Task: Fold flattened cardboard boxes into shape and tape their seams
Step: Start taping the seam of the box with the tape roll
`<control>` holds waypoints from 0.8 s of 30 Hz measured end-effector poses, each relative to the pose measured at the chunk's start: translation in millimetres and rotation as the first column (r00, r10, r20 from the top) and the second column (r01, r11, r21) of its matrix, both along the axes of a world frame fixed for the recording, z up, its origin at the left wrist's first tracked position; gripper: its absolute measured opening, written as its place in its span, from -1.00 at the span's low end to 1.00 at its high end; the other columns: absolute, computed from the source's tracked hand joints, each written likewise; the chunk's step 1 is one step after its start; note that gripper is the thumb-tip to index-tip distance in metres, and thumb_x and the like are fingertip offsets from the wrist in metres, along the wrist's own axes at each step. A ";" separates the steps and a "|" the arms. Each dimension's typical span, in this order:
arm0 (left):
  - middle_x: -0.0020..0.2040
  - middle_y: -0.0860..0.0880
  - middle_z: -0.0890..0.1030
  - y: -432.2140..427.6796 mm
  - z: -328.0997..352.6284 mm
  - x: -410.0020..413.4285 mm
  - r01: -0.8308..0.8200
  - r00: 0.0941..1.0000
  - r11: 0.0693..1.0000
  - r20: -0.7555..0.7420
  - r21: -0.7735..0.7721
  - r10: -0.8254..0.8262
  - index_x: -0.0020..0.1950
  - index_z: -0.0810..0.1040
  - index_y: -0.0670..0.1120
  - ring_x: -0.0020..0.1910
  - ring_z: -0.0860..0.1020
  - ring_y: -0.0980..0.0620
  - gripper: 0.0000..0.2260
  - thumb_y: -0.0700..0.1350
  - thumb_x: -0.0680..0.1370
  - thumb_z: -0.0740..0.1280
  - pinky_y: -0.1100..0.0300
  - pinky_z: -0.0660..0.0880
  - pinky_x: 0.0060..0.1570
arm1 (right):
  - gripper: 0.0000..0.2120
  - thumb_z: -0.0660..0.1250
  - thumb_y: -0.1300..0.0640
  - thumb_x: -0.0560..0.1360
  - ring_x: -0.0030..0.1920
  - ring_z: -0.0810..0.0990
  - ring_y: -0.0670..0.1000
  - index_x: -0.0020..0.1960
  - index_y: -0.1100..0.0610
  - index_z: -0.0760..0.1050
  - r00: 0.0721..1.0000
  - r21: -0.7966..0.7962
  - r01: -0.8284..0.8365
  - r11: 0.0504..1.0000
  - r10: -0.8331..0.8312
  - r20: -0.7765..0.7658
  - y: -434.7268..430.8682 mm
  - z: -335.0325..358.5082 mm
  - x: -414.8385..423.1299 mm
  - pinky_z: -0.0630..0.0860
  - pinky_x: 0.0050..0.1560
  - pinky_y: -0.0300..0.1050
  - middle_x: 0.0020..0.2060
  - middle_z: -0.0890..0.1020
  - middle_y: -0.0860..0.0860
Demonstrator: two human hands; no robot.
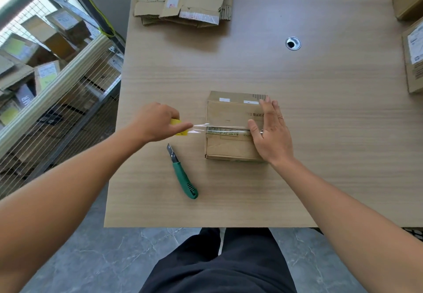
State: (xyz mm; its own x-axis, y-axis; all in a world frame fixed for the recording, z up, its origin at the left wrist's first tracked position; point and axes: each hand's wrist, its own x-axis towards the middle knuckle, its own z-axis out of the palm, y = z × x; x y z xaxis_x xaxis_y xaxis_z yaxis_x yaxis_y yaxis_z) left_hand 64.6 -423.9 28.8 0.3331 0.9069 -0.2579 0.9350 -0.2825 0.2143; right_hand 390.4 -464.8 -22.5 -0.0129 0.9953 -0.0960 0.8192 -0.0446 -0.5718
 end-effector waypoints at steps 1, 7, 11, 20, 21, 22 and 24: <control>-0.38 0.10 0.43 -0.7 -4.1 -0.2 -0.025 1.000 1.000 -0.012 -0.004 0.025 -0.14 0.64 0.01 -0.23 0.45 -0.04 -0.51 0.41 0.51 0.21 0.12 0.36 -0.28 | -0.39 0.13 -0.17 0.67 0.63 -0.07 -0.10 0.64 -0.08 0.01 1.000 0.003 0.004 1.000 -0.004 0.017 0.6 -0.6 -1.0 0.26 0.52 0.11 0.64 0.06 -0.11; -0.33 -0.01 0.58 4.8 -19.4 2.9 -0.025 0.996 0.992 -0.085 0.127 0.036 -0.10 0.65 -0.01 -0.31 0.41 -0.04 -0.43 0.44 0.50 0.13 0.10 0.32 -0.22 | -0.49 0.04 -0.18 0.66 0.61 -0.01 -0.03 0.58 -0.15 0.14 0.989 -0.033 -0.012 0.999 0.017 0.150 6.8 0.6 -4.8 0.32 0.46 0.18 0.58 0.17 -0.10; -0.38 0.02 0.52 8.7 -28.3 9.0 -0.019 0.987 0.991 -0.153 0.131 0.040 -0.11 0.61 0.00 -0.33 0.45 -0.06 -0.40 0.46 0.49 0.03 0.08 0.26 -0.10 | -0.32 -0.06 -0.40 0.58 0.62 -0.06 0.01 0.61 -0.13 0.03 0.947 -0.048 -0.058 0.997 0.070 0.313 3.1 -1.0 -7.6 0.41 0.30 0.18 0.57 0.10 -0.06; -0.29 -0.01 0.57 11.9 -28.1 39.8 0.054 0.975 0.998 -0.212 -0.041 -0.062 0.59 -0.03 0.22 -0.30 0.48 -0.08 -0.34 0.35 0.58 0.16 0.07 0.34 -0.12 | -0.26 -0.16 -0.47 0.52 0.61 -0.29 -0.02 0.61 -0.26 -0.26 0.874 -0.095 -0.194 0.976 0.216 0.435 15.9 -1.8 2.2 -0.12 0.59 0.25 0.64 -0.14 -0.02; -0.34 0.00 0.48 10.0 -27.7 40.5 0.084 0.979 0.994 -0.181 -0.067 -0.095 0.56 -0.21 0.33 -0.33 0.41 -0.06 -0.31 0.32 0.60 0.17 0.09 0.33 -0.19 | -0.24 -0.13 -0.47 0.51 0.62 -0.27 0.00 0.62 -0.24 -0.22 0.865 -0.086 -0.239 0.967 0.252 0.434 21.3 0.2 8.4 -0.13 0.59 0.23 0.64 -0.12 0.00; -0.34 0.02 0.42 7.2 -26.7 41.2 0.108 0.982 0.989 -0.145 -0.105 -0.122 0.51 -0.32 0.41 -0.32 0.40 -0.05 -0.31 0.30 0.61 0.15 0.10 0.33 -0.23 | -0.21 -0.09 -0.47 0.50 0.63 -0.22 0.04 0.64 -0.20 -0.14 0.858 -0.059 -0.288 0.956 0.285 0.427 28.1 3.7 15.0 -0.12 0.60 0.22 0.65 -0.07 0.04; -0.27 0.02 0.41 0.3 -29.0 42.8 0.127 0.988 0.976 -0.061 -0.177 -0.140 0.41 -0.39 0.52 -0.23 0.46 -0.06 -0.36 0.28 0.64 0.10 0.10 0.32 -0.24 | -0.16 0.02 -0.45 0.49 0.64 -0.06 0.13 0.65 -0.05 0.06 0.846 0.024 -0.362 0.932 0.318 0.429 45.0 14.6 25.8 -0.07 0.59 0.24 0.63 0.08 0.11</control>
State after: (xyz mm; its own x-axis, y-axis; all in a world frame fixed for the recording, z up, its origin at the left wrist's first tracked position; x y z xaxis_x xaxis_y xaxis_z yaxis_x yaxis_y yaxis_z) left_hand 107.3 -423.6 -0.2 0.4228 0.7956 -0.4339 0.9062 -0.3708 0.2032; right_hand 416.3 -419.8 -7.9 -0.3338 0.9402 -0.0687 0.9331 0.3191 -0.1659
